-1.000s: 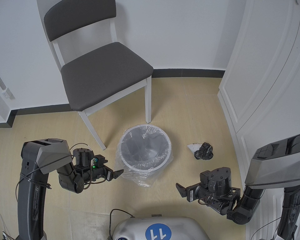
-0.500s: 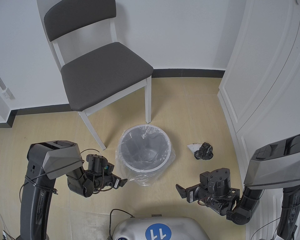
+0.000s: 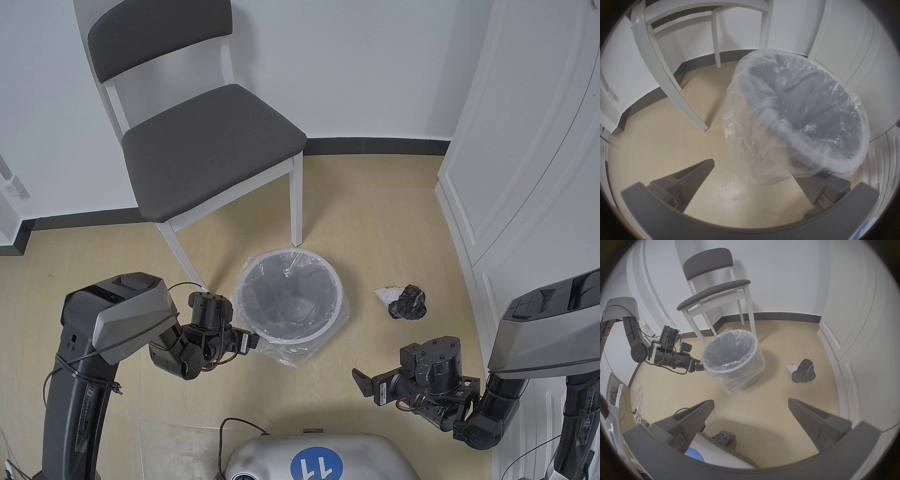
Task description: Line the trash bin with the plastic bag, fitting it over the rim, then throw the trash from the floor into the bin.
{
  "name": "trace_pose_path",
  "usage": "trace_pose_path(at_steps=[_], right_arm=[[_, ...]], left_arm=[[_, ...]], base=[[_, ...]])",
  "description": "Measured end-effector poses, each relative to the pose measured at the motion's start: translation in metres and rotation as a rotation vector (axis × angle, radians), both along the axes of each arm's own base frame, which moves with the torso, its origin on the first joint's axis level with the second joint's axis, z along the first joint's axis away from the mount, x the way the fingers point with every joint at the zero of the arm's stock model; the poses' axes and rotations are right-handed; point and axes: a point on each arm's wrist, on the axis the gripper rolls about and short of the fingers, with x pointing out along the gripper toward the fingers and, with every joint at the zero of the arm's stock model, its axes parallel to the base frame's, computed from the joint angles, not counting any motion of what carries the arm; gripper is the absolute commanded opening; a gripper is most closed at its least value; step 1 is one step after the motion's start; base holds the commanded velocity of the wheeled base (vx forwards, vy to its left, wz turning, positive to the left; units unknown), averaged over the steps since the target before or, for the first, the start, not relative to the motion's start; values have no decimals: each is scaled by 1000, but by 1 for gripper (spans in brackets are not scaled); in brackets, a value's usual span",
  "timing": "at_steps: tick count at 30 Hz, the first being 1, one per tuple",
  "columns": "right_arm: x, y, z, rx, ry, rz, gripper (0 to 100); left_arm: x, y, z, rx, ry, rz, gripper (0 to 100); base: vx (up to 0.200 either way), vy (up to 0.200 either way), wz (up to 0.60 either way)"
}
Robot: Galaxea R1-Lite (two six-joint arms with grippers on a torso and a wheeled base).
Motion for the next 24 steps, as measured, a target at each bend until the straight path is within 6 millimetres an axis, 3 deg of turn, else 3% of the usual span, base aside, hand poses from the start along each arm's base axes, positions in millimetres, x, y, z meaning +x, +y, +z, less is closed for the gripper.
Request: trace_pose_path(at_steps=[6, 12, 16, 20, 24], right_arm=[[0, 0, 0, -1, 2, 0, 100], [-1, -1, 0, -3, 4, 0, 100], [-1, -1, -1, -3, 4, 0, 100], [-1, -1, -1, -4, 5, 0, 100], [0, -1, -1, -3, 5, -1, 100]], left_arm=[[1, -1, -1, -1, -28, -13, 100], [-3, 26, 1, -13, -24, -164, 100], [-6, 56, 8, -18, -40, -313, 100], [-5, 71, 14, -6, -66, -338, 100], [1, 85, 16, 70, -99, -252, 100]], base=[[0, 0, 0], [0, 0, 0], [0, 0, 0], [0, 0, 0], [0, 0, 0]])
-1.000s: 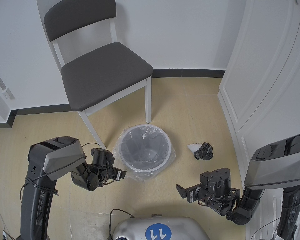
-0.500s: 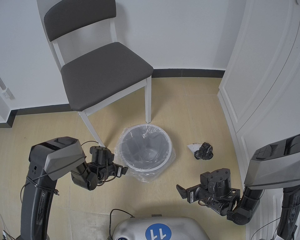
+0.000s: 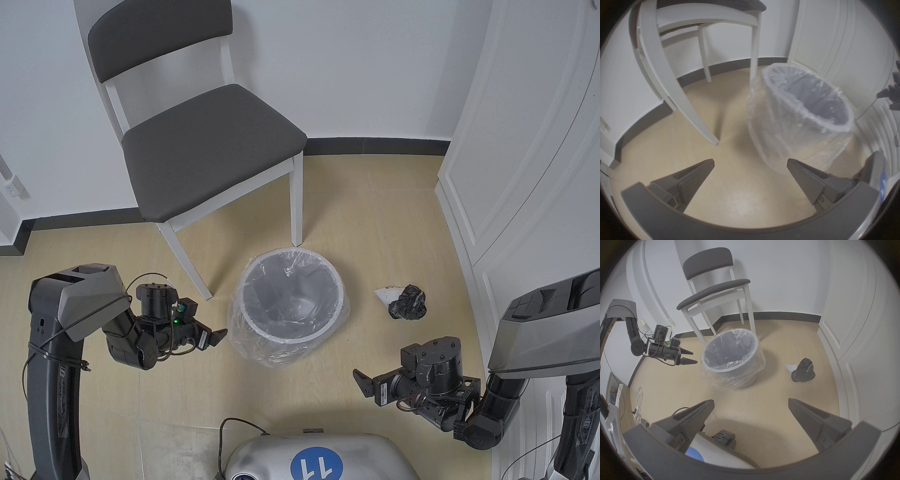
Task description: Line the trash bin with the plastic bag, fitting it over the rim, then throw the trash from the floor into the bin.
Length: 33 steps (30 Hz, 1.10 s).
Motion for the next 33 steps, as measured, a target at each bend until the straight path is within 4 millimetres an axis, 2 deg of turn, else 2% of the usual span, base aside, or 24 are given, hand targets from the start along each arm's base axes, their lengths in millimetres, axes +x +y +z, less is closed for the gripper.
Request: trace_pose_path(at_steps=[8, 14, 20, 26, 33], right_arm=[[11, 3, -2, 17, -16, -20, 100], [28, 6, -2, 50, -75, -71, 100], [49, 9, -3, 87, -134, -129, 100], [70, 12, -5, 150, -172, -192, 100], [93, 14, -7, 229, -208, -246, 100]], left_arm=[[12, 1, -13, 66, -43, 90, 100], [19, -19, -15, -14, -41, 169, 100], [32, -48, -13, -122, -61, 272, 100], [48, -62, -16, -100, -136, 362, 100], [52, -70, -29, -85, -143, 384, 100]], base=[[0, 0, 0], [0, 0, 0], [0, 0, 0], [0, 0, 0], [0, 0, 0]])
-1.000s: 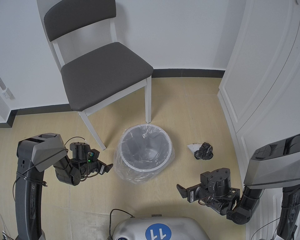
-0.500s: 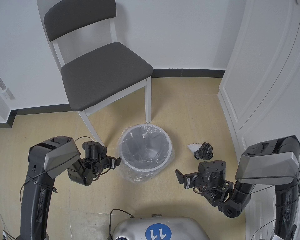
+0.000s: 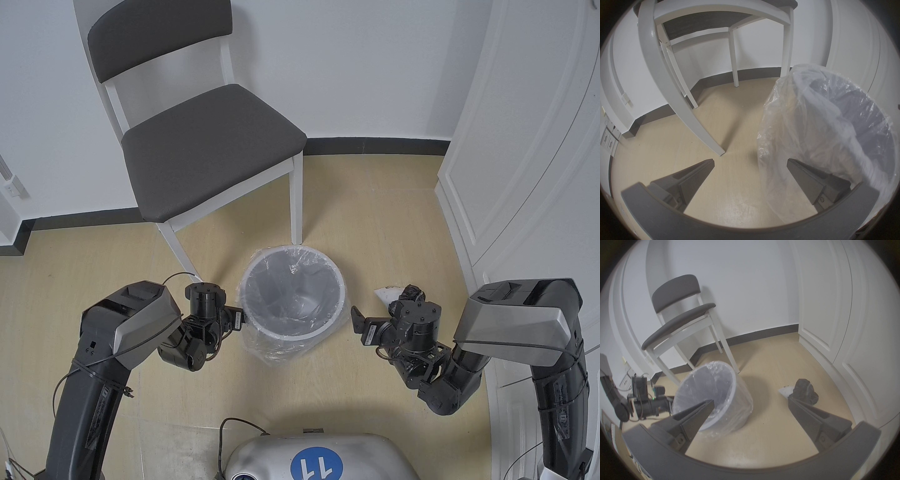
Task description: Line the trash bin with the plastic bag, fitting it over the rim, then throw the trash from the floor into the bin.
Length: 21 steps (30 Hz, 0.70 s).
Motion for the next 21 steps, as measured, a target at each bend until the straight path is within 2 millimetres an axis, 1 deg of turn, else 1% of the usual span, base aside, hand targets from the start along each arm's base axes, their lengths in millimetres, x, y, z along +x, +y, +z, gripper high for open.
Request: trace_pose_path(at_steps=[7, 13, 16, 21], right_arm=[[27, -1, -7, 72, -40, -44, 100], [51, -4, -24, 91, -38, -70, 100], [58, -14, -32, 49, -3, -51, 100], [64, -34, -32, -50, 18, 62, 100]], left_arm=[[0, 0, -6, 3, 11, 1, 100], [0, 0, -8, 1, 15, 2, 100], [0, 0, -8, 1, 15, 2, 100], [-1, 0, -8, 1, 17, 4, 100]], base=[[0, 0, 0], [0, 0, 0], [0, 0, 0], [0, 0, 0]])
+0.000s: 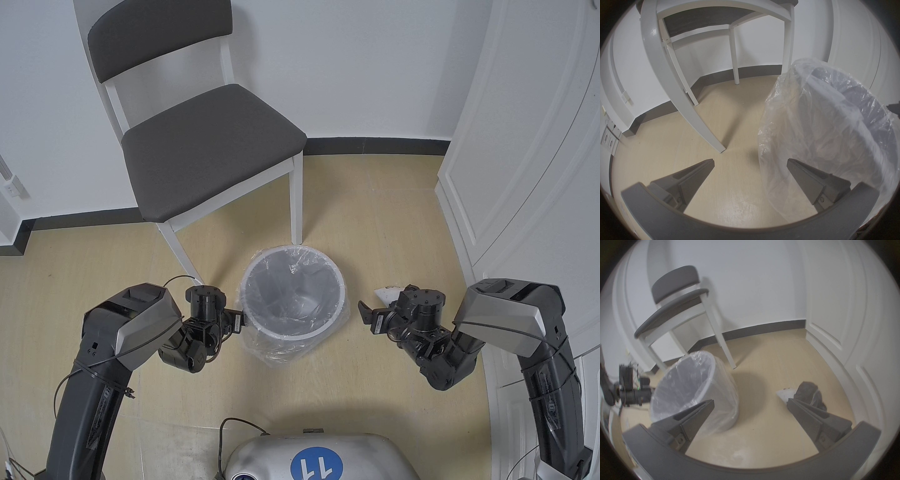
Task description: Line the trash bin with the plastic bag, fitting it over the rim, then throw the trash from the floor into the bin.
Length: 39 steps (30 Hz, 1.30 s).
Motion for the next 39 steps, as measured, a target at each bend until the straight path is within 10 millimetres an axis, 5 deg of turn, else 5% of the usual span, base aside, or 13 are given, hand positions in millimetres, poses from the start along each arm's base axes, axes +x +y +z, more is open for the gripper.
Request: trace_pose_path(at_steps=[12, 20, 38, 39], right_arm=[[7, -39, -2, -324, -33, 479, 100], [10, -20, -11, -392, 52, 654, 100], [54, 23, -20, -394, 12, 786, 100], [54, 24, -20, -392, 11, 791, 0]], left_arm=[[0, 1, 0, 0, 1, 2, 100], [0, 1, -1, 3, 12, 1, 100], [0, 2, -2, -3, 39, 8, 100], [0, 2, -2, -7, 39, 10, 100]], base=[[0, 0, 0], [0, 0, 0], [0, 0, 0], [0, 0, 0]])
